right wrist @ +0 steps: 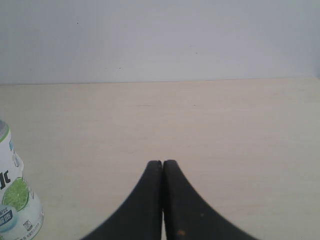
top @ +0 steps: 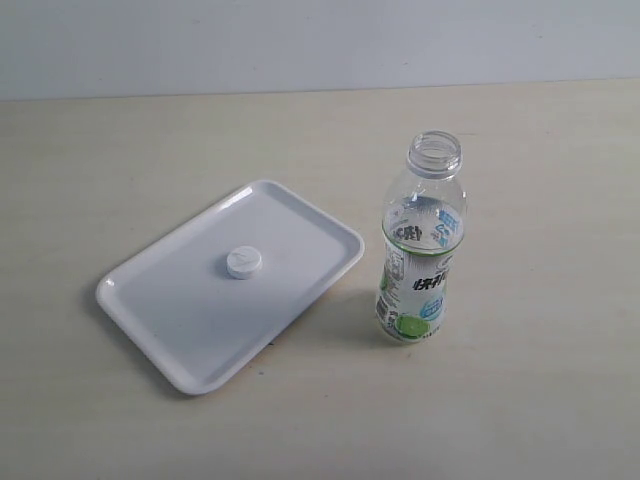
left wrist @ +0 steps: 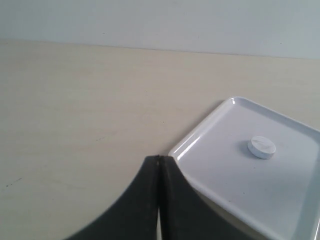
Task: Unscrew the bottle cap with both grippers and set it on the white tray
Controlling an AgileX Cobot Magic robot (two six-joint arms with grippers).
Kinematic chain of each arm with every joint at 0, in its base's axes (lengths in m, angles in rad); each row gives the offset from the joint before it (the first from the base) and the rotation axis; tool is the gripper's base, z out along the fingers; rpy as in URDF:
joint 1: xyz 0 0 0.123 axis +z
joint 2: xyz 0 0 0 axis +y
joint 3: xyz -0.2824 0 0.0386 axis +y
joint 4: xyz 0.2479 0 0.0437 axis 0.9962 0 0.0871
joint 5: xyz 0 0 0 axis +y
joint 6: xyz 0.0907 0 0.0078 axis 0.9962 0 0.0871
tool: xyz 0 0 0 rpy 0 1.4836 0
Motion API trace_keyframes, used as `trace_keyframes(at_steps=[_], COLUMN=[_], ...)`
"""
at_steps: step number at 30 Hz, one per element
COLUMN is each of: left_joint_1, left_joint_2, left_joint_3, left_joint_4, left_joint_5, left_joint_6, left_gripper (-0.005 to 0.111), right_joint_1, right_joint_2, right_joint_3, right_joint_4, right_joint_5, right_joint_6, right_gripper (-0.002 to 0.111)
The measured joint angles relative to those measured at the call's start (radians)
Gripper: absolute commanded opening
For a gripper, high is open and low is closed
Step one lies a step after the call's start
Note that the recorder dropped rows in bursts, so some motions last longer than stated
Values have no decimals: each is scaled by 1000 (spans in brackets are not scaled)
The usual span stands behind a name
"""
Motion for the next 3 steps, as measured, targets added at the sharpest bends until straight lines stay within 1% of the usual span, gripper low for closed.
trace_keyframes(at_steps=[3], left_joint_1=[0], left_joint_2=[0], left_joint_3=[0], left_joint_4=[0], left_joint_5=[0], left_joint_6=[0], left_gripper=[0], right_joint_1=[0], right_joint_2=[0], right_joint_3=[0], right_joint_4=[0], right_joint_5=[0], right_joint_6=[0], right_gripper=[0])
